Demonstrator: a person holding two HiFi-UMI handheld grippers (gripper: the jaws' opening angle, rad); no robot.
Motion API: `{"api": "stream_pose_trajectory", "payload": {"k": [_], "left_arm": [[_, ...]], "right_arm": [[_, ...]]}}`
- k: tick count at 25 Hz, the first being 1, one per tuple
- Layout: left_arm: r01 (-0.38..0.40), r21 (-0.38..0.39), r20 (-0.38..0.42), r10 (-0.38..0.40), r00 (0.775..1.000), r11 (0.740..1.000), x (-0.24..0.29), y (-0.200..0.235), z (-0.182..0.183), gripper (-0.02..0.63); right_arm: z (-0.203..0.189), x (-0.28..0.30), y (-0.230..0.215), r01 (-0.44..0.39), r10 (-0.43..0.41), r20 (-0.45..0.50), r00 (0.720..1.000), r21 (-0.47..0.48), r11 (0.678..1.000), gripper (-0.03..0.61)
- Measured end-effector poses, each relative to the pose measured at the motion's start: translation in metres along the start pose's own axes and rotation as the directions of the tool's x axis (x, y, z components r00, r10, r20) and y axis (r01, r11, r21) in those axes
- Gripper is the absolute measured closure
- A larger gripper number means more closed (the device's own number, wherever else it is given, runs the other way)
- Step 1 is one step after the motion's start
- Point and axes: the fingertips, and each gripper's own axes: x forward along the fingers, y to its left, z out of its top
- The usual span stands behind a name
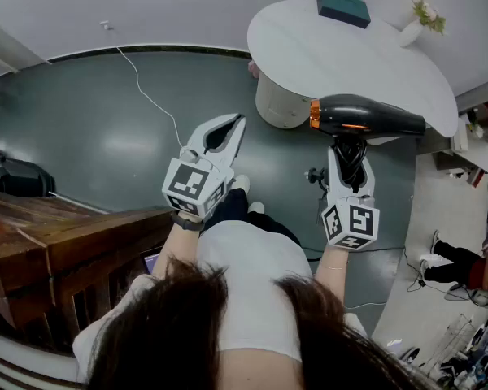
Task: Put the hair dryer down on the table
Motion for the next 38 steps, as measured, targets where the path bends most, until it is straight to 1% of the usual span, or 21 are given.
{"api": "stream_pose_trajectory", "payload": {"k": [8,14,19,27,34,38], "left_arm": [[-0.011,0.011,-0.005,0.011,1.0,1.0,0.004,-0.007,-0.004,0.555],[0.001,0.019,-0.018,0.0,1.0,1.0,0.045,0.005,0.0,0.555],[0.009,0.014,-0.02,-0.009,1.0,1.0,0.089,0.035,0.0,0.555],[0.046,0.019,-0.029,-0.046,0.999,0.999,0.165,0.092,0.016,0.555],[0.069,0.016,-0.034,-0.069,0.997,0.997,0.201,0.147,0.018,0.555],[0.087,0.0,-0.041,-0.087,0.995,0.996,0.218,0.174,0.019,0.555]], "right_arm": [[-0.003,-0.001,-0.006,-0.026,0.026,0.004,1.0,0.035,0.999,0.367],[-0.003,0.033,-0.029,-0.021,0.021,-0.002,1.0,0.065,0.998,0.367],[-0.001,0.083,-0.039,-0.023,0.024,-0.019,1.0,0.066,0.998,0.367],[0.023,0.178,-0.05,-0.014,0.016,-0.018,1.0,0.073,0.997,0.367],[0.03,0.236,-0.046,0.017,-0.015,-0.023,1.0,0.087,0.996,0.367],[0.033,0.26,-0.041,0.049,-0.046,-0.04,0.998,0.077,0.996,0.367]]}}
